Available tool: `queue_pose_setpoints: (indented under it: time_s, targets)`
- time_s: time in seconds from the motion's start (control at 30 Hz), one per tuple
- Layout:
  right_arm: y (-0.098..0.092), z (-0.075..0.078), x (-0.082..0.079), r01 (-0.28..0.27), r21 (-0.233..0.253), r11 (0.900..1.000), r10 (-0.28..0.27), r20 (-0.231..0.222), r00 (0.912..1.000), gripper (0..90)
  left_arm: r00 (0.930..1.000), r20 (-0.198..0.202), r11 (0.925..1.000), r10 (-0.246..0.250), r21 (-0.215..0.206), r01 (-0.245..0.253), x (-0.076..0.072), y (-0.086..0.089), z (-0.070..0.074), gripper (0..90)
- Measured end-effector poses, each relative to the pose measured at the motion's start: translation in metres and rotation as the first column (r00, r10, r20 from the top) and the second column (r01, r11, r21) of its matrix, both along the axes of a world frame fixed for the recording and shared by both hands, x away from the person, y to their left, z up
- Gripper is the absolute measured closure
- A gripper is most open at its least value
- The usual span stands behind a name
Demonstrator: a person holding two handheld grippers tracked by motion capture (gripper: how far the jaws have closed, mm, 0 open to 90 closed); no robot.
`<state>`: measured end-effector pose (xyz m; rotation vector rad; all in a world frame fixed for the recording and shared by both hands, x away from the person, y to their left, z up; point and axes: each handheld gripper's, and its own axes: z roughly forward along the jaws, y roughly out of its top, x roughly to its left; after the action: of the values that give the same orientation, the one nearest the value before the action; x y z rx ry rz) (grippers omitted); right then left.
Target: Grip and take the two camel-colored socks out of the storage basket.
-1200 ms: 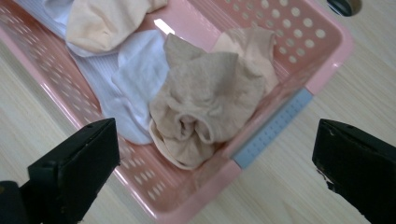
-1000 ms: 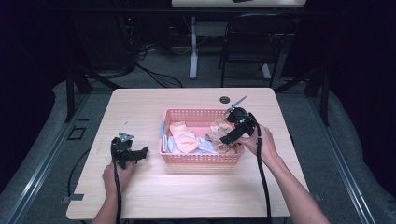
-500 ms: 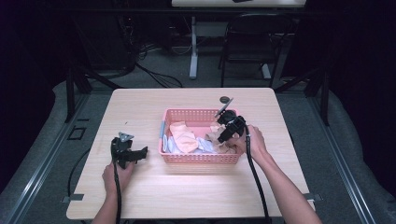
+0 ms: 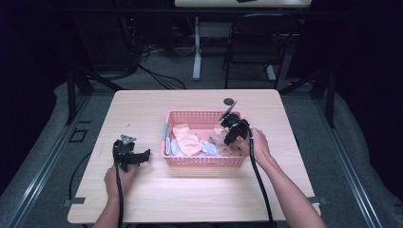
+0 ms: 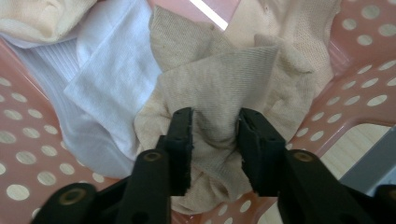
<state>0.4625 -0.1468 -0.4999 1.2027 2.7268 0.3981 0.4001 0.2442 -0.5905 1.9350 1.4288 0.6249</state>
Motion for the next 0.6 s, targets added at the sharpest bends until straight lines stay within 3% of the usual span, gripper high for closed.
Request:
queue_pose_setpoints:
  time_s: [0.07, 0.23, 0.43, 0.47, 0.5, 0.6]
  targets:
    - [-0.001, -0.001, 0.0, 0.023, 0.022, 0.999, -0.023, 0.004, 0.9997, 78.3, 1.0, 0.0, 1.0, 0.0, 0.0, 0.0, 0.0, 0.0, 0.0, 14.6]
    - [-0.003, -0.001, 0.0, 0.033, 0.026, 0.999, -0.033, 0.005, 0.9994, 84.3, 1.0, 0.0, 1.0, 0.0, 0.0, 0.0, 0.0, 0.0, 0.0, 14.6]
    - [-0.005, 0.003, -0.002, 0.024, 0.03, 0.999, -0.024, 0.004, 0.9997, 84.7, 1.0, 0.0, 1.0, 0.0, 0.0, 0.0, 0.0, 0.0, 0.0, 14.6]
    - [-0.004, 0.003, -0.003, 0.04, 0.053, 0.998, -0.041, 0.017, 0.999, 84.7, 1.0, 0.0, 1.0, 0.0, 0.0, 0.0, 0.0, 0.0, 0.0, 14.5]
    - [-0.006, 0.007, -0.003, 0.023, 0.036, 0.999, -0.023, 0.01, 0.9997, 84.6, 1.0, 0.0, 1.0, 0.0, 0.0, 0.0, 0.0, 0.0, 0.0, 14.6]
    - [-0.007, 0.012, -0.004, 0.024, 0.047, 0.999, -0.024, 0.011, 0.9996, 84.6, 1.0, 0.0, 1.0, 0.0, 0.0, 0.0, 0.0, 0.0, 0.0, 14.5]
